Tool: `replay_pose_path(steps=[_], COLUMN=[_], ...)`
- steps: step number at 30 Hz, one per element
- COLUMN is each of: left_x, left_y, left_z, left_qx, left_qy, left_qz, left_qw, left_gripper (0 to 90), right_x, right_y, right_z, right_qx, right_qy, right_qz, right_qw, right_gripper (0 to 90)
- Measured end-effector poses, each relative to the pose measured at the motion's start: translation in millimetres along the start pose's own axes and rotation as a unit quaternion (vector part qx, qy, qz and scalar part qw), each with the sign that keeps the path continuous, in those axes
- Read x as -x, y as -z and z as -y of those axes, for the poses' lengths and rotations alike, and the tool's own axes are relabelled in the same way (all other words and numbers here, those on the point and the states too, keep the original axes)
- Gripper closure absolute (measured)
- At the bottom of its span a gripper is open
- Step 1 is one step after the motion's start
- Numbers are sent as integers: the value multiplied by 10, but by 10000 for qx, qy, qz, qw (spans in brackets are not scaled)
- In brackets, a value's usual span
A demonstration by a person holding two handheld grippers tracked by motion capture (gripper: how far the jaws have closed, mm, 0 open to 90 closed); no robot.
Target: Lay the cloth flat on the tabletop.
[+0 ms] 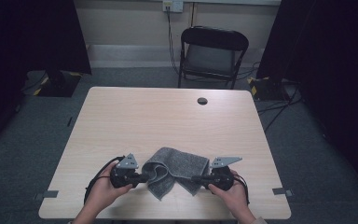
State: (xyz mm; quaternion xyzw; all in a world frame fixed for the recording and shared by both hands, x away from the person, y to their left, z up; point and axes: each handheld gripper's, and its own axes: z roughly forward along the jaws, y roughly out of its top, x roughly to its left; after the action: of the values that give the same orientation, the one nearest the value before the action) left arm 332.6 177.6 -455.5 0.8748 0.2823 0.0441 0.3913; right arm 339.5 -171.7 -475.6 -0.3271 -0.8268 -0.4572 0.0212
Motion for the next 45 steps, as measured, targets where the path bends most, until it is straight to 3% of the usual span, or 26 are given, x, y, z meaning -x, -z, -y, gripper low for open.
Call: replay_pose_path(steps=[3,12,17,22,25,31,41,45], left_x=[-21,-127,-207,-370,-396,-439,-598,-663], left_y=[24,67,109,145,138,107,209,201], left_z=[-7,-64,-129,-176,-181,-221,-450,-540], left_qx=[36,256,356,388,380,400,595,572], left_qy=[-15,10,19,41,61,54,101,53], left_qz=[-31,-104,-197,-330,-311,-309,-466,-535], left_qw=[10000,9996,9992,9987,9988,9987,9971,9969], left_gripper=[892,891,892,892,892,893,893,893], right_x=[16,137,158,256,304,354,433,512], right_y=[16,122,163,169,174,161,209,233], right_z=[-38,-213,-314,-446,-469,-465,-619,-666], right_qx=[84,312,263,280,328,289,230,259], right_qy=[-128,-129,-57,-208,-335,-364,-356,-517], right_qz=[-17,91,209,273,250,339,515,525], right_qw=[9999,9994,9994,9990,9986,9983,9978,9969], right_gripper=[879,879,878,877,877,877,874,874])
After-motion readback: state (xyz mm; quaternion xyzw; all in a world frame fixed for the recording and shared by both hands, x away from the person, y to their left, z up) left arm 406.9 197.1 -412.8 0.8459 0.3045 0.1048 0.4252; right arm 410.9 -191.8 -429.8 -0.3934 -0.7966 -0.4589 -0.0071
